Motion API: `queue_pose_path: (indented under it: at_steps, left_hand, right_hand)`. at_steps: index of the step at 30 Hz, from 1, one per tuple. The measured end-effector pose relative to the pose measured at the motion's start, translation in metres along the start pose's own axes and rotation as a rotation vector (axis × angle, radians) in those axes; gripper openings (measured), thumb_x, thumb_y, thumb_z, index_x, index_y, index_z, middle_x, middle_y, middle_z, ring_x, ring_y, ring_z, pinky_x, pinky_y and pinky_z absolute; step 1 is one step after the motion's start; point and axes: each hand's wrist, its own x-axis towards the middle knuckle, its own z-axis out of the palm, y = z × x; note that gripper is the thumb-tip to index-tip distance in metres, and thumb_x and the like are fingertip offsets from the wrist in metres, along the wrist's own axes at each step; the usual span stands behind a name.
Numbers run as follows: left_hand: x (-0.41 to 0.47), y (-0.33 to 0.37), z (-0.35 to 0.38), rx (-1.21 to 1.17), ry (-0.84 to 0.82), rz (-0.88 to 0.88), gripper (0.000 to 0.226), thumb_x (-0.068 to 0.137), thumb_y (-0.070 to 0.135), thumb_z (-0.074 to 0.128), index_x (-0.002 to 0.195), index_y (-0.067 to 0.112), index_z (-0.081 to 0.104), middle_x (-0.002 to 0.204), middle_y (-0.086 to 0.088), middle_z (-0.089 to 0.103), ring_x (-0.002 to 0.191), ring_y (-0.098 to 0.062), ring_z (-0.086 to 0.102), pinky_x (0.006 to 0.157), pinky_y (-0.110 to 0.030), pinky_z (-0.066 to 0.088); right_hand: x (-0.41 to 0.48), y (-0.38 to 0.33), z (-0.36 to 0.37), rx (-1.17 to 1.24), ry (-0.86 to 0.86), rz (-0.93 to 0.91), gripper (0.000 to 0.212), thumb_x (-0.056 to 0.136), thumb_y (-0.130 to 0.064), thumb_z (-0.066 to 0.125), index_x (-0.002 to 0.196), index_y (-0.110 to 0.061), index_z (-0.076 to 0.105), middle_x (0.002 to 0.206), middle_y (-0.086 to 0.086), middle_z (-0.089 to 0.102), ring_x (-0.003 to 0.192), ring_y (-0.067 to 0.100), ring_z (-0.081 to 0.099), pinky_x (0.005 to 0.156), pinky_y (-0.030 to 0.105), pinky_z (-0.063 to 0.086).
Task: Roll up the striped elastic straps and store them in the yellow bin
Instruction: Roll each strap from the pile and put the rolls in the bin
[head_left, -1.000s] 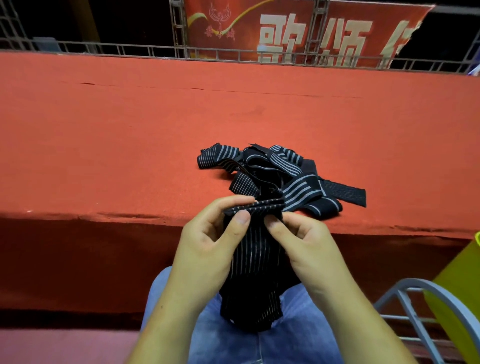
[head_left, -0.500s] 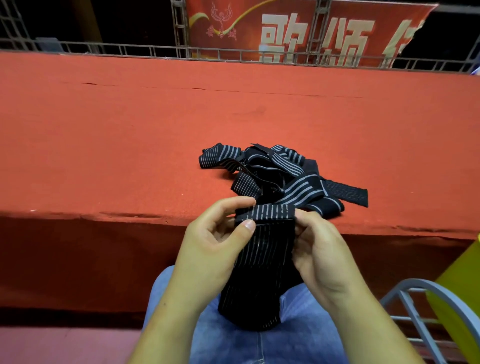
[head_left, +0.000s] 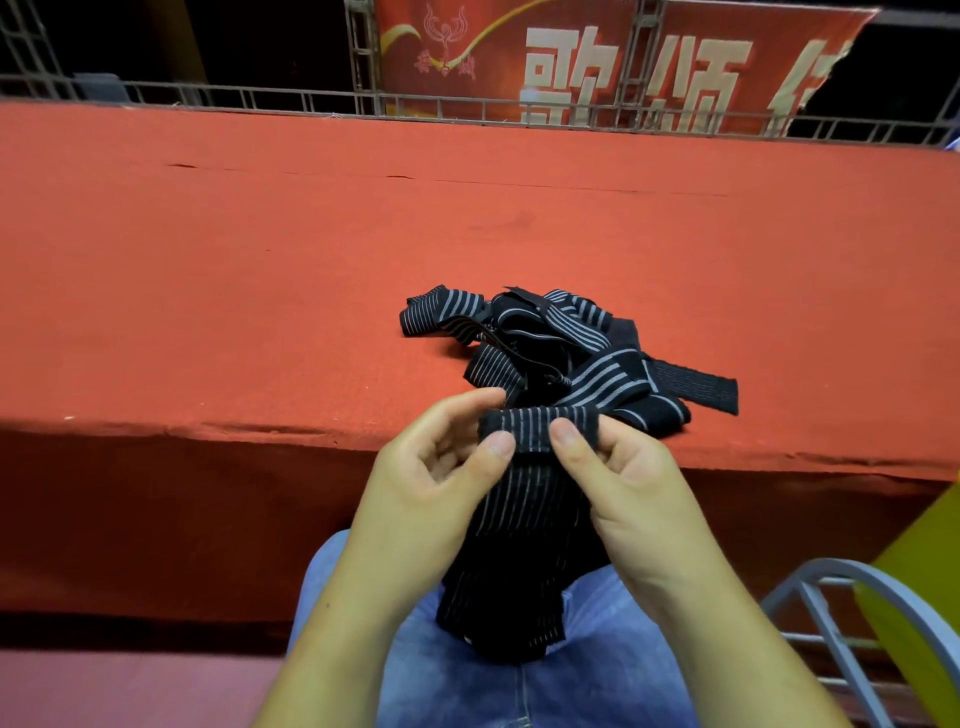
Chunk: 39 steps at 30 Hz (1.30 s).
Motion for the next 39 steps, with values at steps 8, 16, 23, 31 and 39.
queue_pose_path:
  at_steps: [8, 16, 23, 31, 39]
  left_hand:
    - [-0.0015, 0.001, 0.0029, 0.014, 0.038, 0.03, 0.015, 0.095, 0.005, 0.067, 0.104, 0.012, 0.077, 0.097, -0.001, 0.081, 0.091, -0.01, 0.075, 0.083, -0.022, 0.058]
    - [-0.0032, 0.0012, 0.0019, 0.0, 0.001, 0.037, 0.025, 0.093, 0.002, 0.068, 0.114, 0.015, 0.075, 0.107, 0.0, 0.08, 0.102, -0.012, 0.075, 0.087, -0.023, 0.057]
    - [-0.0014, -0.003, -0.0001, 0.075, 0.081, 0.079, 0.032, 0.092, 0.004, 0.072, 0.104, 0.034, 0.079, 0.09, 0.007, 0.075, 0.082, -0.011, 0.066, 0.081, -0.026, 0.055]
    - [0.0012, -0.0036, 0.0006, 0.088, 0.034, 0.094, 0.042, 0.089, -0.011, 0.069, 0.094, 0.029, 0.08, 0.115, 0.006, 0.076, 0.111, -0.008, 0.07, 0.095, -0.026, 0.054]
    - [-0.0007, -0.001, 0.0009, 0.009, -0.053, 0.017, 0.053, 0.085, -0.016, 0.059, 0.119, 0.023, 0.072, 0.122, 0.003, 0.075, 0.117, -0.012, 0.069, 0.095, -0.024, 0.053]
  right_hand:
    - [-0.0004, 0.0005, 0.0003, 0.031, -0.029, 0.056, 0.036, 0.091, -0.04, 0.067, 0.109, -0.013, 0.08, 0.108, 0.013, 0.081, 0.108, 0.03, 0.077, 0.096, 0.044, 0.058]
    - [0.0011, 0.0021, -0.0008, -0.045, -0.021, 0.073, 0.036, 0.09, -0.049, 0.068, 0.104, -0.019, 0.081, 0.104, 0.011, 0.082, 0.101, 0.029, 0.078, 0.094, 0.048, 0.059]
    - [-0.002, 0.0045, -0.0006, -0.004, -0.078, 0.199, 0.099, 0.068, -0.087, 0.074, 0.109, 0.003, 0.075, 0.116, 0.029, 0.074, 0.119, 0.051, 0.066, 0.109, 0.07, 0.046]
    - [0.0005, -0.001, -0.0018, 0.084, -0.101, 0.194, 0.075, 0.082, -0.08, 0.064, 0.119, -0.017, 0.079, 0.122, 0.014, 0.078, 0.122, 0.029, 0.072, 0.117, 0.058, 0.044]
    - [0.0022, -0.0016, -0.0037, 0.059, -0.01, 0.145, 0.038, 0.091, -0.042, 0.068, 0.114, -0.015, 0.08, 0.116, 0.016, 0.079, 0.118, 0.037, 0.072, 0.113, 0.061, 0.048]
